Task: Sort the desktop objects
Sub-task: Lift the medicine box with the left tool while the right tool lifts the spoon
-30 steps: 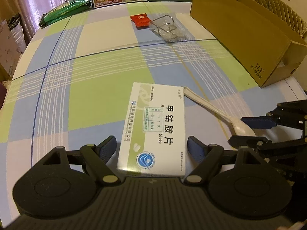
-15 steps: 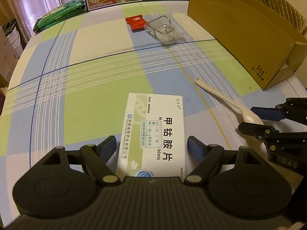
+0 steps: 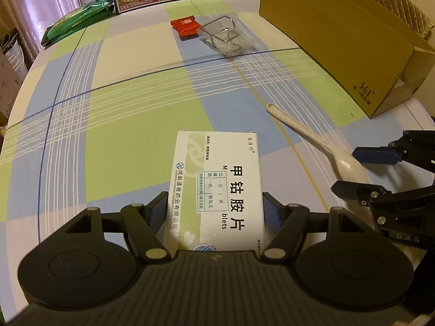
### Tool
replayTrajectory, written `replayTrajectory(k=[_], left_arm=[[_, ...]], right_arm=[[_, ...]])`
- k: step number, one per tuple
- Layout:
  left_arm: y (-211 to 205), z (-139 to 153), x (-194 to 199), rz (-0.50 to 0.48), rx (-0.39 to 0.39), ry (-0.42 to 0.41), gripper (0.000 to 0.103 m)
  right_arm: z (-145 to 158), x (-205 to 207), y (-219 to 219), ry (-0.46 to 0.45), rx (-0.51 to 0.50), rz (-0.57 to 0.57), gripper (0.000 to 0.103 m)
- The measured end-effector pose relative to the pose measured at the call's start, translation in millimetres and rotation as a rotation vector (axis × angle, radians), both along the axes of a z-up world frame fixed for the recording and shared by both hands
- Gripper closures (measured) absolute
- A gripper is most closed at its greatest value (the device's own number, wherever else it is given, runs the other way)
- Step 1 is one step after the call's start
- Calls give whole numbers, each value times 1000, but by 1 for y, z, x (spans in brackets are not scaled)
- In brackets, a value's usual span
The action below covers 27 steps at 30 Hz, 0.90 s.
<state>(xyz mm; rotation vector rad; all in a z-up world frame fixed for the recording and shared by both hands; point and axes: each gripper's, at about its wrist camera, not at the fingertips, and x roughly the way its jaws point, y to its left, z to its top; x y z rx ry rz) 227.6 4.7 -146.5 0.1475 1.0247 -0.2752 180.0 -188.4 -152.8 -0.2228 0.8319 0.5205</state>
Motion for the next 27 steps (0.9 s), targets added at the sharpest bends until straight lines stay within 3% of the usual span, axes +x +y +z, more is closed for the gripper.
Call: replayTrajectory(k=[5, 8, 13, 27], left_arm=[[-1, -4, 2, 1, 9, 6, 35], [-1, -4, 4, 8, 7, 4, 35], [-2, -3, 4, 15, 15, 7, 36], [-11, 22, -13, 23, 5, -48, 36]], right_arm=[[-1, 1, 1, -2, 0, 1, 58], [-1, 2, 2, -11, 5, -6, 73], [0, 3, 0, -4, 34, -35, 74], [19, -1, -5, -91, 87, -71, 74]])
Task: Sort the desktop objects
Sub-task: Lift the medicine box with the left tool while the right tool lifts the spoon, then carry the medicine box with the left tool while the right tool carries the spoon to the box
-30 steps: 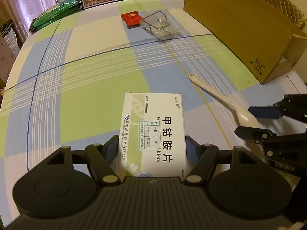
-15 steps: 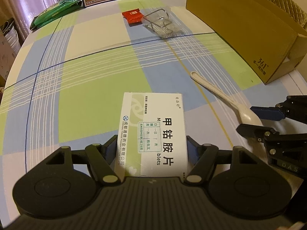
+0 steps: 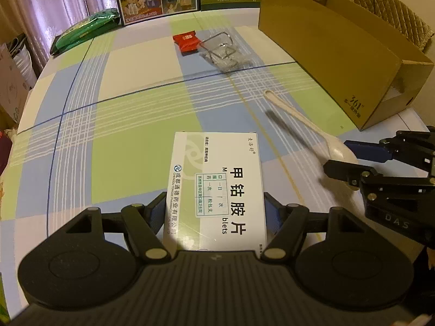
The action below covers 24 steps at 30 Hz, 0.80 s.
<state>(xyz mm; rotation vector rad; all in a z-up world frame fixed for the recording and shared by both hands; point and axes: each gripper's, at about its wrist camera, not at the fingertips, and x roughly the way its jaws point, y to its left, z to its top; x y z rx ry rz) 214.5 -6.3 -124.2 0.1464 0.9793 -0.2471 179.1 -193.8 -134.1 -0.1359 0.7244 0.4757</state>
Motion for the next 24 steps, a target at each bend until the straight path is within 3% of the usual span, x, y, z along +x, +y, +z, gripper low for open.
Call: replayTrajectory(k=[24], left_arm=[[-5, 50, -33, 18, -25, -64, 36]], right_arm=[[45, -32, -21, -58, 42, -57, 74]])
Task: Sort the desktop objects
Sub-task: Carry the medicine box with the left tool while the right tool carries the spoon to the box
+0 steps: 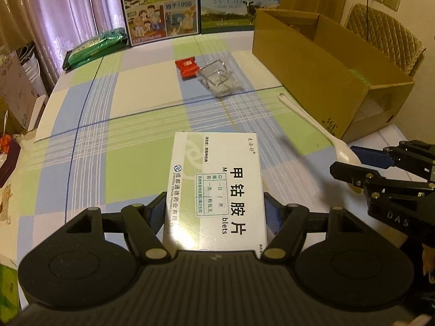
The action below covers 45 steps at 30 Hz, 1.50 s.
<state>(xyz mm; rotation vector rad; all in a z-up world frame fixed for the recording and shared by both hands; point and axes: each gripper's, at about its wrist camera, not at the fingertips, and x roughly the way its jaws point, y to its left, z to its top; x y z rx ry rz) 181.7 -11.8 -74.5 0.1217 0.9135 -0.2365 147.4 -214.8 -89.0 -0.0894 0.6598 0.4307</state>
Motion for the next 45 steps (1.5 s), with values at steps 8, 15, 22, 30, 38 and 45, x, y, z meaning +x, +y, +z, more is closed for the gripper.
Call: replayTrajectory(k=[8, 15, 22, 30, 38, 45], left_arm=[[-21, 26, -1, -32, -23, -49, 36], [-54, 55, 11, -88, -62, -101, 36], [-103, 78, 35, -161, -101, -132, 36], [-159, 92, 68, -215, -149, -131, 36], [-194, 88, 99, -206, -182, -113, 36], [-212, 82, 120, -199, -187, -102, 36]], right_arm=[[37, -1, -10, -80, 18, -27, 74], [70, 8, -33, -158, 22, -90, 74], [92, 26, -71, -211, 8, -166, 74], [101, 49, -116, -235, -1, -236, 74], [97, 77, -146, -222, -7, -271, 74], [92, 93, -163, -208, 4, -285, 74]])
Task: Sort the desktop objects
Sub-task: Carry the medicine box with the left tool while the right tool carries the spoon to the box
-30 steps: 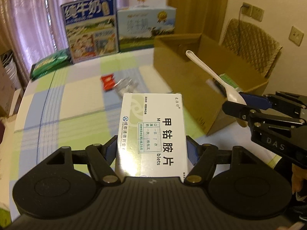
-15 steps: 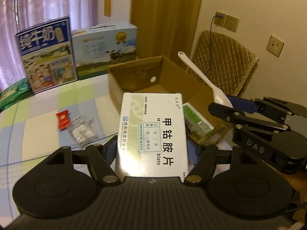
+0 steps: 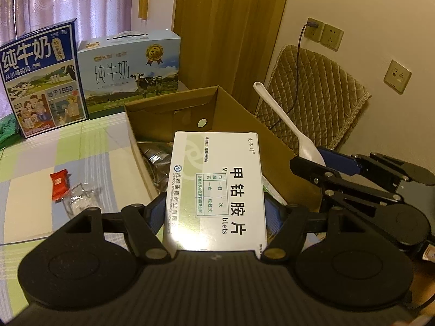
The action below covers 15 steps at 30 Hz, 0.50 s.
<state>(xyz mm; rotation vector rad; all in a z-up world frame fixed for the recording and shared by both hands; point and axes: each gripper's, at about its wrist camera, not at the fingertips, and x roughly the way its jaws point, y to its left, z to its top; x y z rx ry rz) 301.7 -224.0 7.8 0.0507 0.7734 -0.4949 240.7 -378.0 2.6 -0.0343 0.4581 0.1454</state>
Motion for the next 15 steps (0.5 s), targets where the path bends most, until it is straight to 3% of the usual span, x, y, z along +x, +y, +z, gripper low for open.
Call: replayTrajectory(k=[15], left_arm=[[-16, -14, 19, 19, 14, 13, 33]], right_arm=[[-12, 15, -15, 25, 10, -16, 74]])
